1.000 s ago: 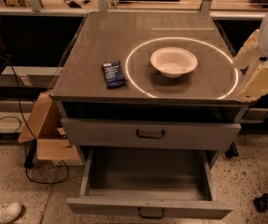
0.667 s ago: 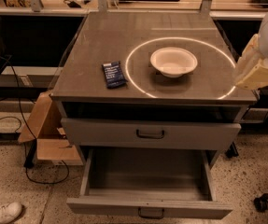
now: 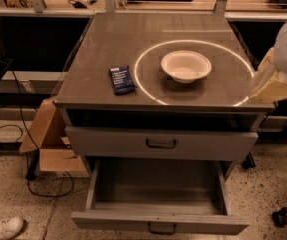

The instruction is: Close middle drawer

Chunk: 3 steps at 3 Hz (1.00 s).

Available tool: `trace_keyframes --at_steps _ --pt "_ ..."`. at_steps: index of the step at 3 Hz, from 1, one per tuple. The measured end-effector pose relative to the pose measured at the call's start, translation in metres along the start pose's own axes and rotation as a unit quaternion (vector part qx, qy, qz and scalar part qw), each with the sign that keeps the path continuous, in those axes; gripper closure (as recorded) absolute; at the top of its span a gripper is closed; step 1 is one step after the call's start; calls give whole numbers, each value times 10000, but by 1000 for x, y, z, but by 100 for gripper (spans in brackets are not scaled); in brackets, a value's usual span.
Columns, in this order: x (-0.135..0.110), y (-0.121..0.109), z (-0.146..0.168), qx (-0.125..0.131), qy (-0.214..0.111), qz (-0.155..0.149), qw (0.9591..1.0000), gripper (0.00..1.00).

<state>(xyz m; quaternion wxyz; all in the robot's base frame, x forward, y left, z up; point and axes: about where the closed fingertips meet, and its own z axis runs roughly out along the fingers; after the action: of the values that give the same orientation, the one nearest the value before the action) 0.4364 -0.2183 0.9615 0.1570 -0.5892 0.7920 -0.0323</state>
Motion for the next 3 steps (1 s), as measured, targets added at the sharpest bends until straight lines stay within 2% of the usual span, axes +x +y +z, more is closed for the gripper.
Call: trace_keyframes --at_steps 1,2,3 --pt "18 12 41 -55 -98 449 9989 100" --pt "41 22 87 46 -66 740 9972 100" --pt "65 41 135 -41 55 969 9953 100"
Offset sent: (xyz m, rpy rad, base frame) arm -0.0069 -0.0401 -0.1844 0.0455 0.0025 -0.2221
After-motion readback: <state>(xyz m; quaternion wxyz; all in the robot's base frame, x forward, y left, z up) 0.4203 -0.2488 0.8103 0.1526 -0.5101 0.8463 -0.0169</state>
